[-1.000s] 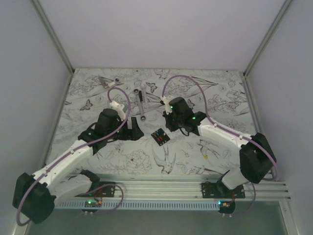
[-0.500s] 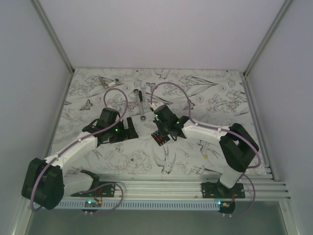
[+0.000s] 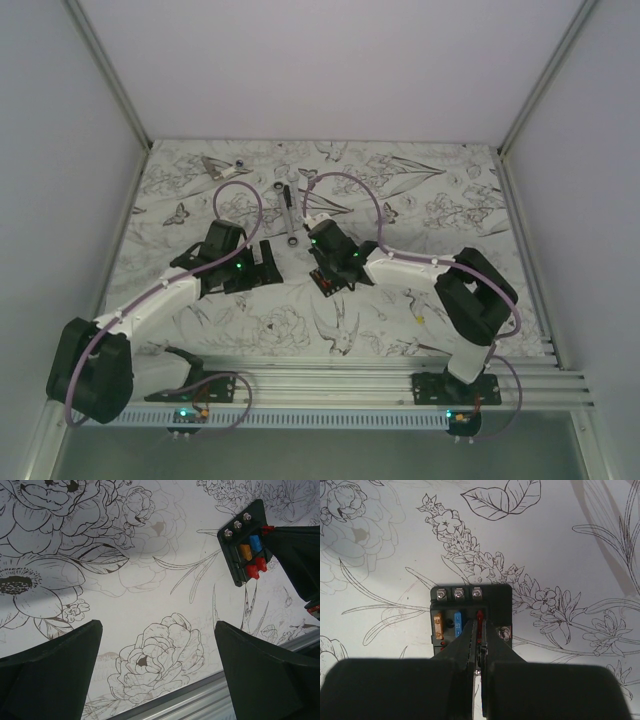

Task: Snap on the fuse box
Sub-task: Install the fuse at the fuse box base.

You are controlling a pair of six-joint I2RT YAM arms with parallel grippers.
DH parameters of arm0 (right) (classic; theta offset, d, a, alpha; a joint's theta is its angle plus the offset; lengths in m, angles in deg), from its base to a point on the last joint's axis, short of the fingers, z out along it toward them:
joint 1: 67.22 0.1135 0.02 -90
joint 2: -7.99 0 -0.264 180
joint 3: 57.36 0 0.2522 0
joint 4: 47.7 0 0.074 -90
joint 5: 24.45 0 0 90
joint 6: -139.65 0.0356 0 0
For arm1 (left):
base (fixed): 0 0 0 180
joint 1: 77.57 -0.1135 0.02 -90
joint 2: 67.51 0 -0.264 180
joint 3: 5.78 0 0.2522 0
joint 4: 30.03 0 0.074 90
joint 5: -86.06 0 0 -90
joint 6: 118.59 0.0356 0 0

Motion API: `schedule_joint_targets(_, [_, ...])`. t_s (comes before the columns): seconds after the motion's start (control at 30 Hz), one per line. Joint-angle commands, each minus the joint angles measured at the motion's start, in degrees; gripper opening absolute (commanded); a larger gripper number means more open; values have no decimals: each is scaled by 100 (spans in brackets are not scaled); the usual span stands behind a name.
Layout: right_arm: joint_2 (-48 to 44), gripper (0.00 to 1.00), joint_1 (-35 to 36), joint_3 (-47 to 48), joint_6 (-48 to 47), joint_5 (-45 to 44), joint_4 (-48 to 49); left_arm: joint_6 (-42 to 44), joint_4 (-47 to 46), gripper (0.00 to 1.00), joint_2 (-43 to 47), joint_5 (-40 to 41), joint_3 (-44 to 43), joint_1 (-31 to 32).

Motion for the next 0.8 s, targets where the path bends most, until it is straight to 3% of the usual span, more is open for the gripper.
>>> schedule_joint_targets(0.0, [62,0,52,71,94,-256,212,-49,158,100,-100,-86,-155,-50])
schedule_joint_targets(0.47, [459,0,52,456,358,-179,-448,-104,152,100,-185,-169,-190,-50])
schedule_joint_targets(0.77, [334,0,70,254,511,-235,-328,-196,145,100,-205,-155,-160,-46])
